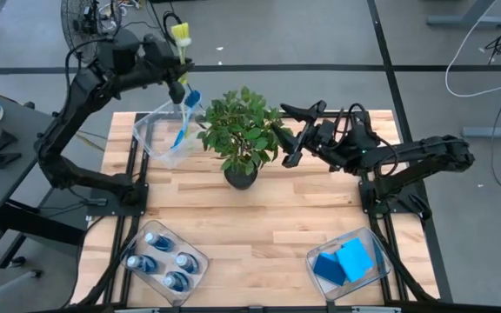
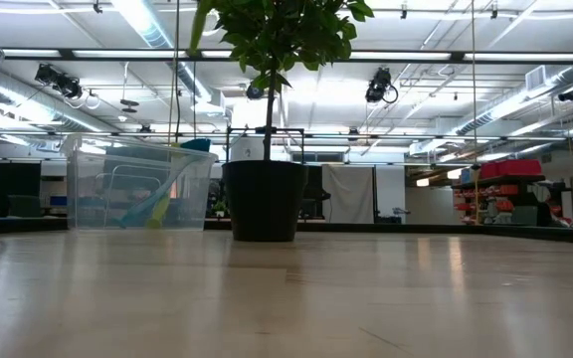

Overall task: Pick & Place Kitchen Sink Supplies
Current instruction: Put the green kitchen brush into the top transparent bin

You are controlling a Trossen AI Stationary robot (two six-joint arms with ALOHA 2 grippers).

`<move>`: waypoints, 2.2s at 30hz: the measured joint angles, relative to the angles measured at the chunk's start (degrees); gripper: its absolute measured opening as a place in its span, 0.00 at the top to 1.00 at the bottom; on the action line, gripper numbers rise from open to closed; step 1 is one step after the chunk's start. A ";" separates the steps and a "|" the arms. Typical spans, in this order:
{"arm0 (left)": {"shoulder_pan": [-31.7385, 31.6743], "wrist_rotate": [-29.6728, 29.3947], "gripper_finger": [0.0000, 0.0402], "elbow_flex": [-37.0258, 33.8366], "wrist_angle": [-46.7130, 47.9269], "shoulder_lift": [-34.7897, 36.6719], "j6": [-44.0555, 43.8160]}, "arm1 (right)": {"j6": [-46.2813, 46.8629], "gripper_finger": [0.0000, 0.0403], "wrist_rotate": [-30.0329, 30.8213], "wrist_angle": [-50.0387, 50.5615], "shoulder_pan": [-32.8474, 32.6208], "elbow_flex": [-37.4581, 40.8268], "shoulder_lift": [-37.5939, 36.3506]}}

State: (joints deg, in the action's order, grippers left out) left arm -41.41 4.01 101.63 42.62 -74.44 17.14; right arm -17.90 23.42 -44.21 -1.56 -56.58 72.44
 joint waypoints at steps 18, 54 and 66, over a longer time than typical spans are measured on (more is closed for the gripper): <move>-4.82 -2.92 0.89 -0.05 16.24 -4.45 -6.37 | 5.25 0.33 -0.53 4.06 2.14 0.00 0.00; -4.61 -7.43 0.87 -0.05 35.74 2.42 -18.06 | 6.92 0.33 -3.48 7.93 2.14 0.00 0.00; -2.40 -10.56 0.85 -15.94 24.35 14.23 -22.17 | 6.94 0.33 -3.50 8.27 3.27 0.00 0.00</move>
State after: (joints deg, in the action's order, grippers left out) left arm -43.82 -6.55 85.69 66.97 -60.21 -5.03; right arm -10.96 19.92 -35.94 1.72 -56.58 72.44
